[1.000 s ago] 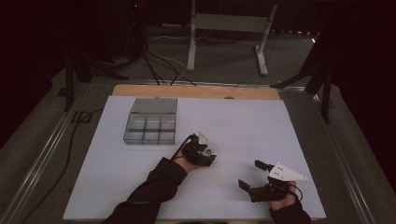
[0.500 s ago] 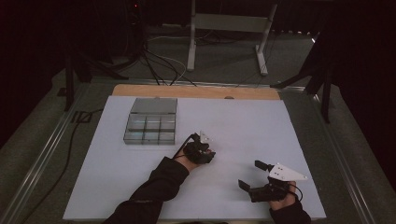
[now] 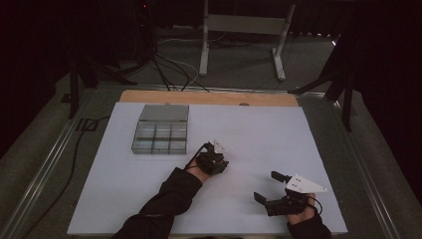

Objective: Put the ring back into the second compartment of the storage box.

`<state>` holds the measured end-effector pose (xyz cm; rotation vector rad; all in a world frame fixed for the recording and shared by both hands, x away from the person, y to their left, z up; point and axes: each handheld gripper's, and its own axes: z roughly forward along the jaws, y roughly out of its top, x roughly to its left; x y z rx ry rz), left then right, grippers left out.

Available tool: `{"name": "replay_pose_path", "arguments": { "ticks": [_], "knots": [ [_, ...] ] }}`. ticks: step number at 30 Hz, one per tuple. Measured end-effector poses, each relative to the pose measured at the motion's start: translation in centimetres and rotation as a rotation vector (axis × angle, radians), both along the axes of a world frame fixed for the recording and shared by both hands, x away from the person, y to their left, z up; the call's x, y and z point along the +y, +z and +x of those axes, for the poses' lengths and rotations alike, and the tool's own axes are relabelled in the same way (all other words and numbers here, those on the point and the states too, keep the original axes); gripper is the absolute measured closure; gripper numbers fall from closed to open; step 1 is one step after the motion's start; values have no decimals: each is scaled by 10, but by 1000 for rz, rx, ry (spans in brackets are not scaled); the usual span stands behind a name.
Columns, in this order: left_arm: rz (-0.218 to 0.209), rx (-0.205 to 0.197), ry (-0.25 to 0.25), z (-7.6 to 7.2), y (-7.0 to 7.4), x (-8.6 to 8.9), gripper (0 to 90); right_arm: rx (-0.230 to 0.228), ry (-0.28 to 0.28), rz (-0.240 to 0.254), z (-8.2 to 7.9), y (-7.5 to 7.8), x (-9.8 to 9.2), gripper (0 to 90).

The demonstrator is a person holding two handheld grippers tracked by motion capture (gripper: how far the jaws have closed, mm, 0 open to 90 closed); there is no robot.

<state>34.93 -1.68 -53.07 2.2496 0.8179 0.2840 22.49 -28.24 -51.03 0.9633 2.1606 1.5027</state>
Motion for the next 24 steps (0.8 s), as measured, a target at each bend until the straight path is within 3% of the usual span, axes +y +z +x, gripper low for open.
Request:
{"name": "replay_pose_path", "arguments": {
  "ticks": [24],
  "knots": [
    [-4, -35, -43, -8, 24, 9, 727, -1, -1, -1, 0, 0, 0, 0]
  ]
}}
